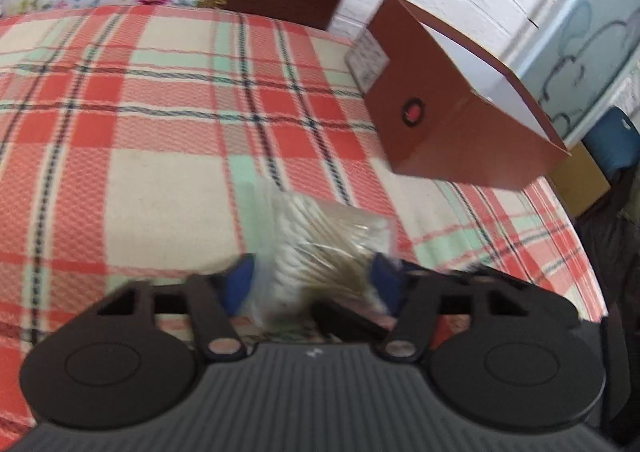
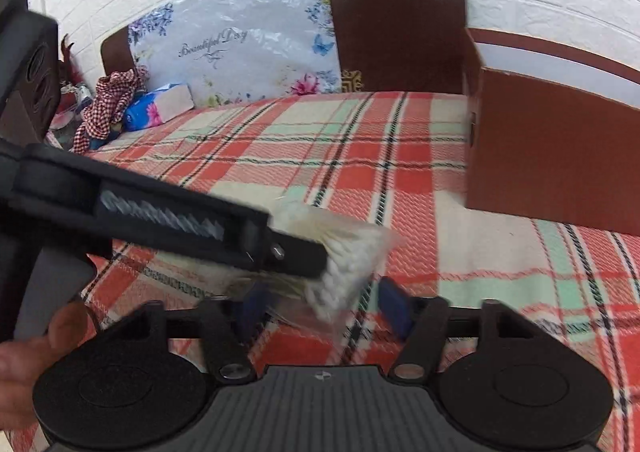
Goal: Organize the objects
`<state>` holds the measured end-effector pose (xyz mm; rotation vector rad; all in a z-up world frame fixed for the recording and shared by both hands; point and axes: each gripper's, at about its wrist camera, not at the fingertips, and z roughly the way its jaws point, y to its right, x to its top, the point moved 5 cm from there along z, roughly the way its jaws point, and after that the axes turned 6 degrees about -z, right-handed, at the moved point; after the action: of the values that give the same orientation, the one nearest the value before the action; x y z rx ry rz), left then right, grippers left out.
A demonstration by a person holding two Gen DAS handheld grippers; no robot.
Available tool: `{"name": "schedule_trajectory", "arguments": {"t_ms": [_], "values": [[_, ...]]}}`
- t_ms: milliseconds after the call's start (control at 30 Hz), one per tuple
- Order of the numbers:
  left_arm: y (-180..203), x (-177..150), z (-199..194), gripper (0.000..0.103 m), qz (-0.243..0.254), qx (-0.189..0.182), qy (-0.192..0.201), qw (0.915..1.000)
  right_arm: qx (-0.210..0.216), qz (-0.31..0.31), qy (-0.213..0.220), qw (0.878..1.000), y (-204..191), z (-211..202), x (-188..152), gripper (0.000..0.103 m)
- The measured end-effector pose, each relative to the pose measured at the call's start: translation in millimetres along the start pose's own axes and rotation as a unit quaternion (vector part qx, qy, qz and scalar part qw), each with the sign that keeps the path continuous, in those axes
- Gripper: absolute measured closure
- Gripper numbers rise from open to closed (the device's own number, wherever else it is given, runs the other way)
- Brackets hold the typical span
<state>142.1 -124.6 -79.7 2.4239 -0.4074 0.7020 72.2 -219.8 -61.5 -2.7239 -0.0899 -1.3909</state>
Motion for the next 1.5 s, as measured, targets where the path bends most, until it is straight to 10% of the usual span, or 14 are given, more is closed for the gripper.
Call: {"name": "schedule_trajectory", "arguments": {"t_ms": [467, 733, 1500], "values": [[130, -36, 39, 0.051, 0.086, -0.069, -0.062, 0.992, -0.11, 0.082, 0.009, 0.991, 77, -97, -49, 0.059], [195, -37, 52, 0.043, 0.177, -0.001, -0.039, 0.9835, -0.156, 0.103, 0.033, 0.982, 118, -131, -63, 0.041], [175, -33, 49, 0.018, 0.165, 0.074, -0.031, 0.983, -0.129, 0.092, 0.028, 0.987, 103, -113, -67, 0.031]]}}
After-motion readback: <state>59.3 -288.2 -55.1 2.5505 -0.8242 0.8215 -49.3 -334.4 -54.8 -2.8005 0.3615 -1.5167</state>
